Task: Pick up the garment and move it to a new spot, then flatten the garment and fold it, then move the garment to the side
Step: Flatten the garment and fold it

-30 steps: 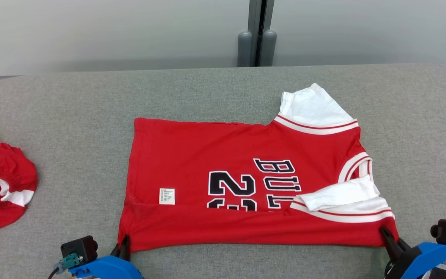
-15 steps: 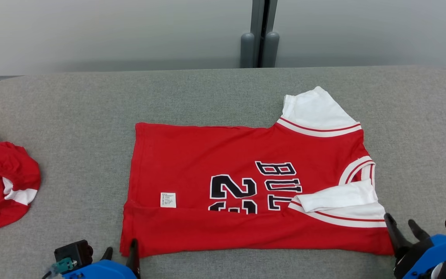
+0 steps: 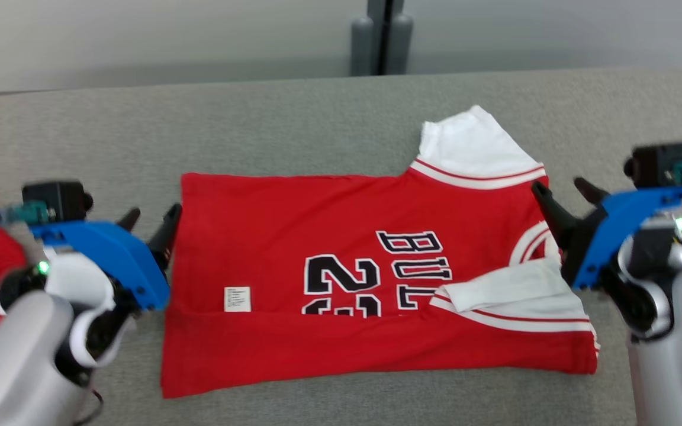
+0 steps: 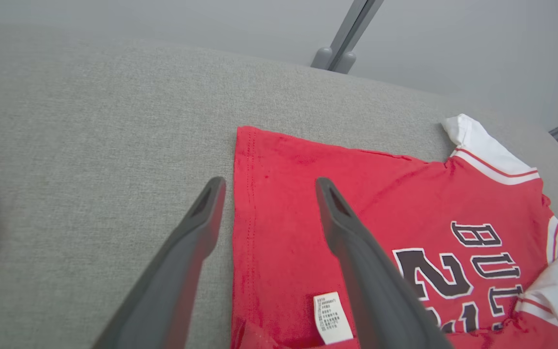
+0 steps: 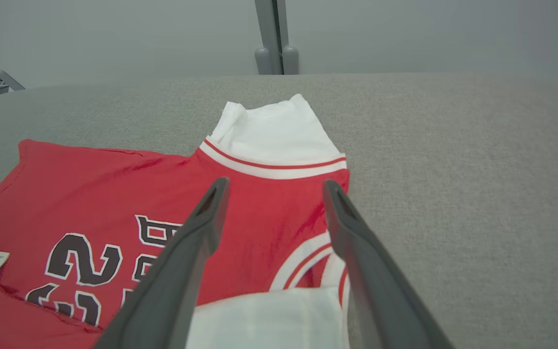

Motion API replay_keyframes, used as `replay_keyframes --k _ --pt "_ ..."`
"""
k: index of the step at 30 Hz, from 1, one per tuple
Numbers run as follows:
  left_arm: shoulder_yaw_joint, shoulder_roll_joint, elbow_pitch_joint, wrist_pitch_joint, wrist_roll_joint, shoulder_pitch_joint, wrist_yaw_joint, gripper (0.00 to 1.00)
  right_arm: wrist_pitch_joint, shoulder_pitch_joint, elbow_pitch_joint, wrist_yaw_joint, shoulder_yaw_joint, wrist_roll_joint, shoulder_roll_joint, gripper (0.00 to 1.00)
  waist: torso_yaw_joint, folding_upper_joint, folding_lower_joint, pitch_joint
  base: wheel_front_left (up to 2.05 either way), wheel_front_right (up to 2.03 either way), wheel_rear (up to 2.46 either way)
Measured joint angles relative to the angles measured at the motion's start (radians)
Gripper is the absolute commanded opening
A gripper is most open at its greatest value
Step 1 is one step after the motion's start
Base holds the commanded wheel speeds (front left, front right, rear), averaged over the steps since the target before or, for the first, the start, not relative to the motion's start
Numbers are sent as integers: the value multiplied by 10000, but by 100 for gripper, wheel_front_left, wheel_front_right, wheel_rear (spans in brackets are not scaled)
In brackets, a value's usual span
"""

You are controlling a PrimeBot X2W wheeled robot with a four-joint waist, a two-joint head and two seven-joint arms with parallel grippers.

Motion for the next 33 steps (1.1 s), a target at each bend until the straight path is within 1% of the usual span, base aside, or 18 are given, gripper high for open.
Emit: replay_keyframes --k 1,4,8,12,16,20,25,28,33 --pt "-29 61 251 293 -52 -373 -165 100 221 -381 232 0 234 42 -111 100 -92 0 0 135 0 0 0" --pt "-207 548 905 1135 100 -1326 -639 100 514 -1337 972 0 807 276 -372 100 -383 1 2 509 0 0 0" --pt "-226 763 1321 2079 -219 -2129 -1147 100 512 -2641 1649 0 1329 600 -466 100 -717 1 2 1096 0 0 0" --pt "-401 1108 1440 2738 -140 -2745 -1400 100 320 -3556 2305 0 1678 679 -546 100 -912 2 2 1644 0 0 0" --pt "-558 1331 1576 3055 174 -3213 -1415 100 -4 -4318 2813 0 1988 702 -621 100 -1033 2 2 2153 0 0 0" --pt "-593 1453 1708 3007 441 -3496 -1396 100 -341 -4935 3204 0 2184 754 -648 100 -1079 2 1 2571 0 0 0" --pt "-717 1348 1885 3275 453 -3682 -1300 100 -709 -5216 3609 0 2057 953 -639 100 -960 2 1 2900 0 0 0" --pt "-704 1179 1862 3382 282 -3788 -1296 100 -786 -5377 3802 0 2027 1022 -706 100 -862 -1 -3 3040 0 0 0" --pt "-765 974 1850 3173 349 -4027 -1463 100 -805 -5613 4157 0 2117 1037 -732 100 -742 -1 -3 3277 0 0 0"
